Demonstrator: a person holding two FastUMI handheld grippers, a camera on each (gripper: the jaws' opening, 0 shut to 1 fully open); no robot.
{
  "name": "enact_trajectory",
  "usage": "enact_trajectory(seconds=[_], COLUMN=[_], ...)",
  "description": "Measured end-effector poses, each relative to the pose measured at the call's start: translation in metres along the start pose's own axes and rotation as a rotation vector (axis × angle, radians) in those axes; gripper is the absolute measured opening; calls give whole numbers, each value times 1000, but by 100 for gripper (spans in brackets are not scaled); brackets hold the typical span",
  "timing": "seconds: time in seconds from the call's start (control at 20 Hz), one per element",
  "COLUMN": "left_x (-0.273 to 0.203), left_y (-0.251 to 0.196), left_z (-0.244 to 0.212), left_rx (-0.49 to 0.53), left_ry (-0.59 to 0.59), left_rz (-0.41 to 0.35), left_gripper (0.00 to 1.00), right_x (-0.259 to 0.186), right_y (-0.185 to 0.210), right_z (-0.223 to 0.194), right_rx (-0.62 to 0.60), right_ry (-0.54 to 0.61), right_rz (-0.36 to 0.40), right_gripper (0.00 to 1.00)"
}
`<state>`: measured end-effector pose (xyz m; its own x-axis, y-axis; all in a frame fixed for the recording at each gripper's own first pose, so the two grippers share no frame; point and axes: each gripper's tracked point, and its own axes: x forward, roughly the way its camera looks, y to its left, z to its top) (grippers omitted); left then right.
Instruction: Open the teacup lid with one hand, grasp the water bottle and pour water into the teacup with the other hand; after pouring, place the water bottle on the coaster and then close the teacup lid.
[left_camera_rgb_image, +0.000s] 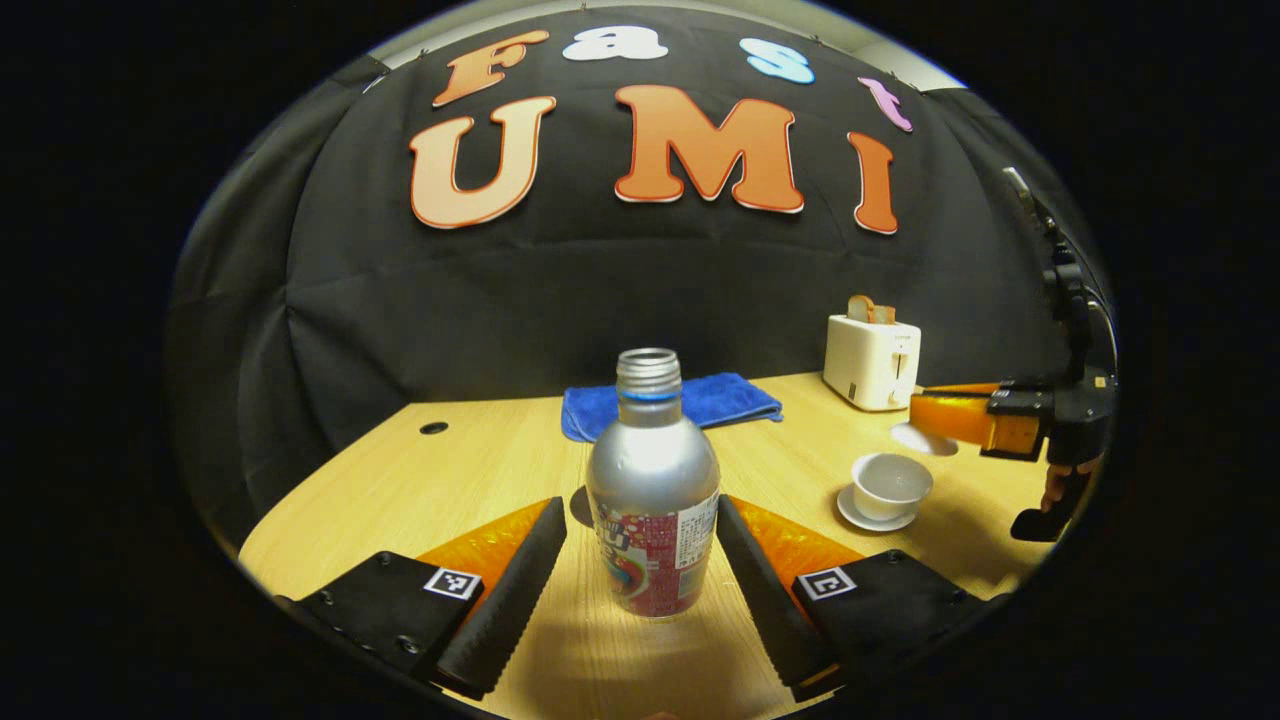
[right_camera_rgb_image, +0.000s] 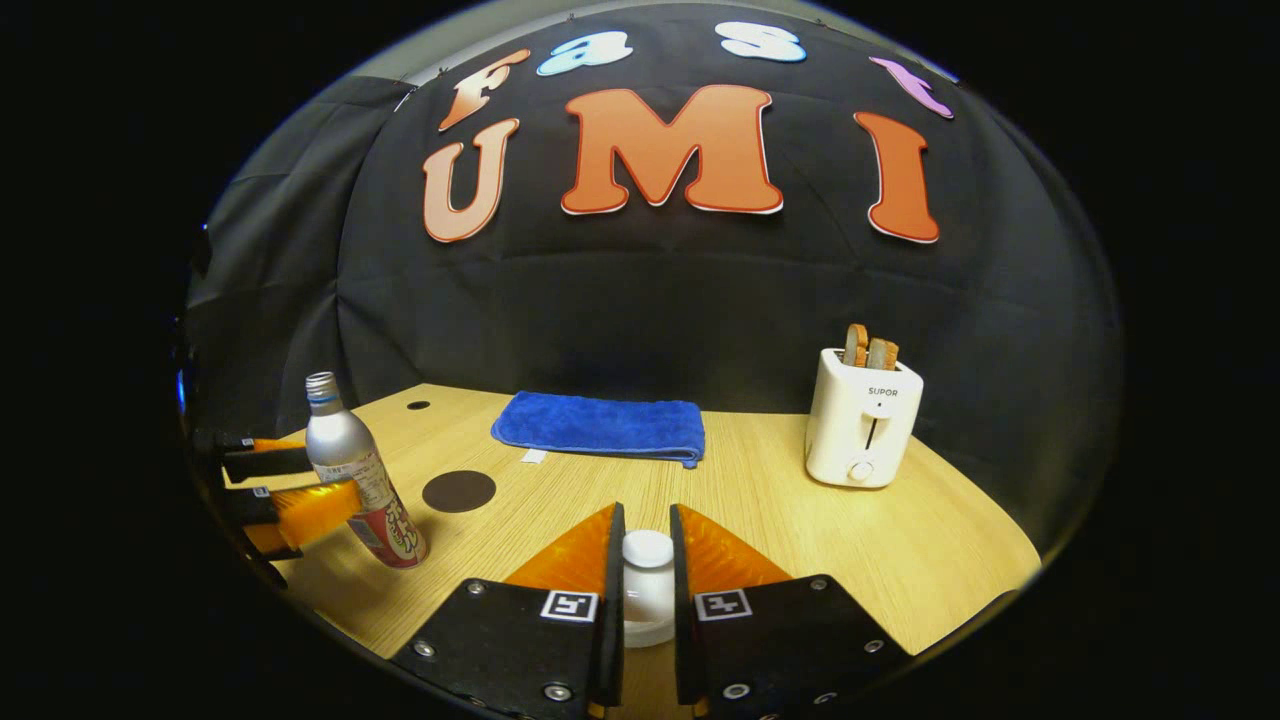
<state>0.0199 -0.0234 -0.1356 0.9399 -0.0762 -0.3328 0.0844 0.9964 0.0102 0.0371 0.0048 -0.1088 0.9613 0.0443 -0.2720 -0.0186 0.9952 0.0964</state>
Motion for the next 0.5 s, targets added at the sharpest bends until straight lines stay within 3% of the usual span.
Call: enact_trajectory(seconds=[0.5], left_x=[21], left_y=[-1], left_z=[-33], left_rx=[39], left_ry=[82], left_rz=[43], left_gripper=[98], right_x=[-20], right_y=[-21], right_z=[14], right_rx=[1], right_ry=[-48], right_rz=[-43], right_gripper=[21])
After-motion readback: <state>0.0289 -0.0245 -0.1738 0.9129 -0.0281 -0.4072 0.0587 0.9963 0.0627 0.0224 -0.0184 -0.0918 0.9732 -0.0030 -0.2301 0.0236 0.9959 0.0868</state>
